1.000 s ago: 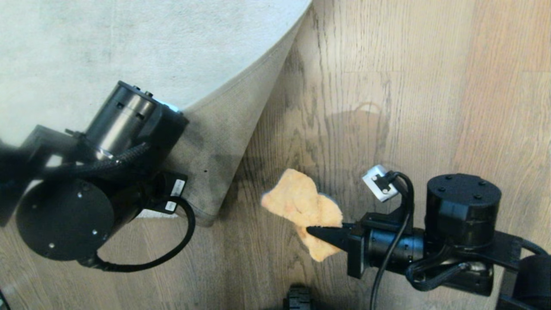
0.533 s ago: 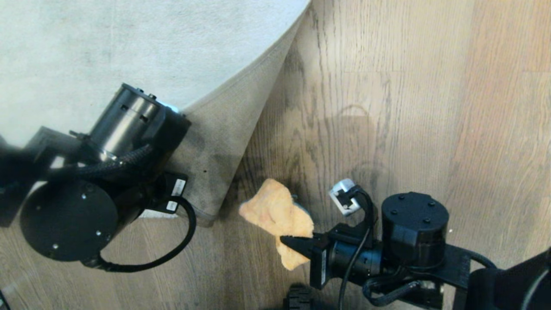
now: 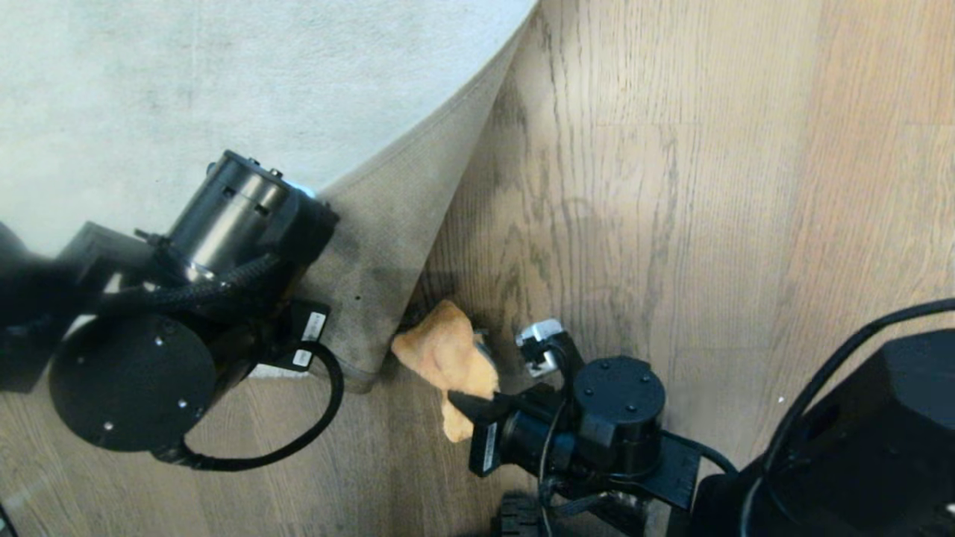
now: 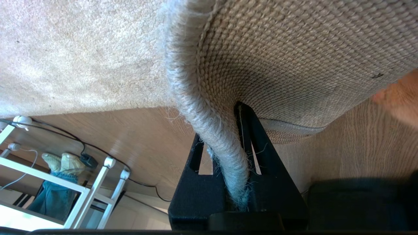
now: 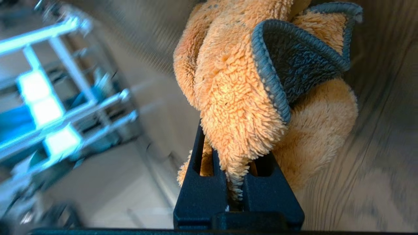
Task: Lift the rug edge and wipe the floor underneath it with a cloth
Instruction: Wipe the floor under the carpet with a rag
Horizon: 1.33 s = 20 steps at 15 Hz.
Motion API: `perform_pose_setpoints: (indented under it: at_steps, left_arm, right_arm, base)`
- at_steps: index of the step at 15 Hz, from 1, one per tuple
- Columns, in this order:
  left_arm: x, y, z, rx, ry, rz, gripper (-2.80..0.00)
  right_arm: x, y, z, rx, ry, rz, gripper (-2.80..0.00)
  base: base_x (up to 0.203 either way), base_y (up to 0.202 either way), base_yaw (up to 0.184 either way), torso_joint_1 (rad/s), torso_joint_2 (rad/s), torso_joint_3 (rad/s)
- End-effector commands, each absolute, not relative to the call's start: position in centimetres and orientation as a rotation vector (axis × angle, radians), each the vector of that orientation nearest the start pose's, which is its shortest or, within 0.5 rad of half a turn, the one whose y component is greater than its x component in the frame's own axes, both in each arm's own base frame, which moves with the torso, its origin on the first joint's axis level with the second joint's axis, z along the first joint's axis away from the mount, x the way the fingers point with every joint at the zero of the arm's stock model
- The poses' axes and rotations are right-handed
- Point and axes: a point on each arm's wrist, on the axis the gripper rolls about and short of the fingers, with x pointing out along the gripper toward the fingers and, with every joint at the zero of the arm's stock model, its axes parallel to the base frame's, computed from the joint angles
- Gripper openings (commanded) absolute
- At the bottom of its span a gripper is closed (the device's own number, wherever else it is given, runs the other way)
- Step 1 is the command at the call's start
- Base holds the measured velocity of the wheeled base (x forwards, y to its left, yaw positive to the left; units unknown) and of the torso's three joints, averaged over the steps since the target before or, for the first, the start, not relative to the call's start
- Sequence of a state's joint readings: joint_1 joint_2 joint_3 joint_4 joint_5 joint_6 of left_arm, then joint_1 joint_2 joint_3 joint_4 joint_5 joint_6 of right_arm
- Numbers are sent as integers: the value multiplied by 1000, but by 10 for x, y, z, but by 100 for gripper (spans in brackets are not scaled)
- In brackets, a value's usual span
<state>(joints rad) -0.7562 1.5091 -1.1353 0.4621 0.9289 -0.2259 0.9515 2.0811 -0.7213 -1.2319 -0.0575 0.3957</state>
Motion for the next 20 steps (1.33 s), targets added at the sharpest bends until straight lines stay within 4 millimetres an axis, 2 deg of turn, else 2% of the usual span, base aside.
perform_pose_setpoints:
  at_steps: [1, 6, 9, 12, 16, 20]
  left_arm:
    - [183, -148, 235, 411, 532, 227, -280]
    - [184, -148, 235, 410, 533, 229, -280]
    - [184, -148, 236, 407, 531, 229, -280]
    - [184, -149, 238, 402, 525, 227, -280]
    - [185, -150, 237, 406, 527, 226, -280]
    - [185, -151, 237, 408, 528, 223, -280]
  right_arm:
    - [218, 304, 80, 309, 295, 822, -280]
    - [219, 299, 80, 310, 290, 776, -280]
    - [225, 279, 87, 317, 280, 716, -280]
    - [236, 245, 98, 328, 260, 630, -280]
    - [252, 181, 115, 351, 217, 462, -280]
    - [254, 130, 131, 375, 180, 390, -280]
  base:
    - [0, 0, 0, 0, 0, 0]
    - [0, 0, 0, 0, 0, 0]
    - [0, 0, 0, 0, 0, 0]
    - [0, 0, 0, 0, 0, 0]
    - [0, 0, 0, 0, 0, 0]
    - [0, 0, 0, 0, 0, 0]
